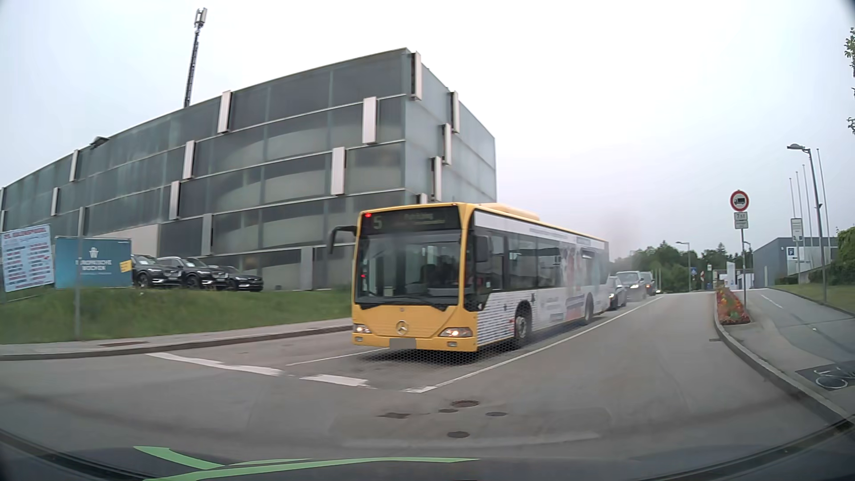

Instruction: Follow the waypoints while adhering to traffic rules and regulations

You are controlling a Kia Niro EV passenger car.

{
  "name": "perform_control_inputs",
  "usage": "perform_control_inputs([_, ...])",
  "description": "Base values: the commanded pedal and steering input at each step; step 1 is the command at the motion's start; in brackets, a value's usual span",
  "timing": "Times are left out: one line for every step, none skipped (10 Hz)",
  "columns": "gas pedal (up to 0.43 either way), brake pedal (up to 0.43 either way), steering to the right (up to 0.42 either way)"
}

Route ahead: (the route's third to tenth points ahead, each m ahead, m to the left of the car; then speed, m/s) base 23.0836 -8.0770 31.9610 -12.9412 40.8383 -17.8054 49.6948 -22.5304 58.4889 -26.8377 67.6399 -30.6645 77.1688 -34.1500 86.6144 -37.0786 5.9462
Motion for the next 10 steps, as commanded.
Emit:
perform_control_inputs([0.22,0.0,0.347])
perform_control_inputs([0.22,0.0,0.325])
perform_control_inputs([0.228,0.0,0.3])
perform_control_inputs([0.24,0.0,0.273])
perform_control_inputs([0.268,0.0,0.24])
perform_control_inputs([0.287,0.0,0.213])
perform_control_inputs([0.299,0.0,0.195])
perform_control_inputs([0.299,0.0,0.178])
perform_control_inputs([0.311,0.0,0.156])
perform_control_inputs([0.311,0.0,0.135])
